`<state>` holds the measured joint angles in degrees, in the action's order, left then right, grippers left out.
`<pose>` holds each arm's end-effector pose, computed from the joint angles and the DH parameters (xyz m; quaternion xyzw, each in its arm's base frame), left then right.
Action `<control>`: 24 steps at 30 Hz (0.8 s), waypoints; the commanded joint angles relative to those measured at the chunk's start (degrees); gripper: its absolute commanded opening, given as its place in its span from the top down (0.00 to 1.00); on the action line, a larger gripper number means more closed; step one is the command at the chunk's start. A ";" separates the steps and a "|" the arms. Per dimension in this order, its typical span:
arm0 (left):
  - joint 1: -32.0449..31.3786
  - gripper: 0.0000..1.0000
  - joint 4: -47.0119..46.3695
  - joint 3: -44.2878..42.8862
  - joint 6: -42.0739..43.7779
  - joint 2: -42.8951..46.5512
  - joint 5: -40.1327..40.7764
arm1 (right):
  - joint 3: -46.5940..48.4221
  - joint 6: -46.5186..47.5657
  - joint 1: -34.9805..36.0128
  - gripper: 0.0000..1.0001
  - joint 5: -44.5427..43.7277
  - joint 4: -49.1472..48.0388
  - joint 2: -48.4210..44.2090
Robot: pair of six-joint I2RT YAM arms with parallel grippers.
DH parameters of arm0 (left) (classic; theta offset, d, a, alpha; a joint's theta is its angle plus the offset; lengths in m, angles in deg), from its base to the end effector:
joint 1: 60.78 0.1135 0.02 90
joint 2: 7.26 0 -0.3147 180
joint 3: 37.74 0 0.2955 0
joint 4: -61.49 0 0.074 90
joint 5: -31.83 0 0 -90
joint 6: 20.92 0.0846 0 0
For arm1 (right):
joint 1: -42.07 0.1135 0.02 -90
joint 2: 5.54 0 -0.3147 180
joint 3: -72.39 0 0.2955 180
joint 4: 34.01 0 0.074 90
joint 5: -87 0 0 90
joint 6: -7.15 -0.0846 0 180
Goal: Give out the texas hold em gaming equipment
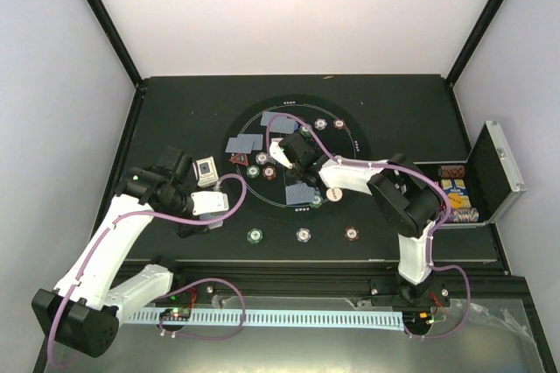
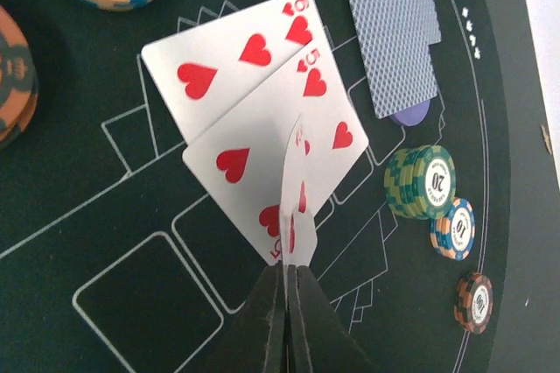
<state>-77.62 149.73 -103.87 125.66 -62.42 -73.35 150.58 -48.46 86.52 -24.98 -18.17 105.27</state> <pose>0.1511 -0.0689 0.2762 0.6006 0.7810 -0.0861 0.1480 0.3661 0.3148 0.1343 -0.5306 0.7520 -0.1470 0.3624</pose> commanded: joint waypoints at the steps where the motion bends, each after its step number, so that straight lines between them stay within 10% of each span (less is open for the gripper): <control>1: 0.15 0.98 1.29 -2.07 0.38 0.35 0.52 | 2.70 -0.96 0.19 0.92 -0.03 4.89 0.55; 8: 0.19 0.98 1.82 -2.89 0.44 0.15 0.27 | 5.02 -4.87 0.11 0.52 6.41 12.26 -0.65; 17: 0.16 0.98 1.94 -2.90 0.48 0.25 0.16 | 5.04 -11.66 -0.33 0.33 2.93 11.83 -7.09; 19: 0.19 0.99 1.87 -2.91 0.39 0.28 0.00 | 6.08 -16.50 -1.40 0.29 1.82 11.35 -10.92; 21: 0.17 0.99 1.80 -3.02 0.38 0.31 -0.10 | 6.32 -24.73 -2.87 0.03 1.03 9.29 -15.28; 24: 0.14 0.99 1.91 -3.28 0.37 0.62 -0.44 | 7.31 -38.92 -7.37 0.00 10.43 9.15 -20.76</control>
<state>-77.62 150.34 -104.55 125.66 -62.39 -73.35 154.91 -68.42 84.07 -20.85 -6.15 92.22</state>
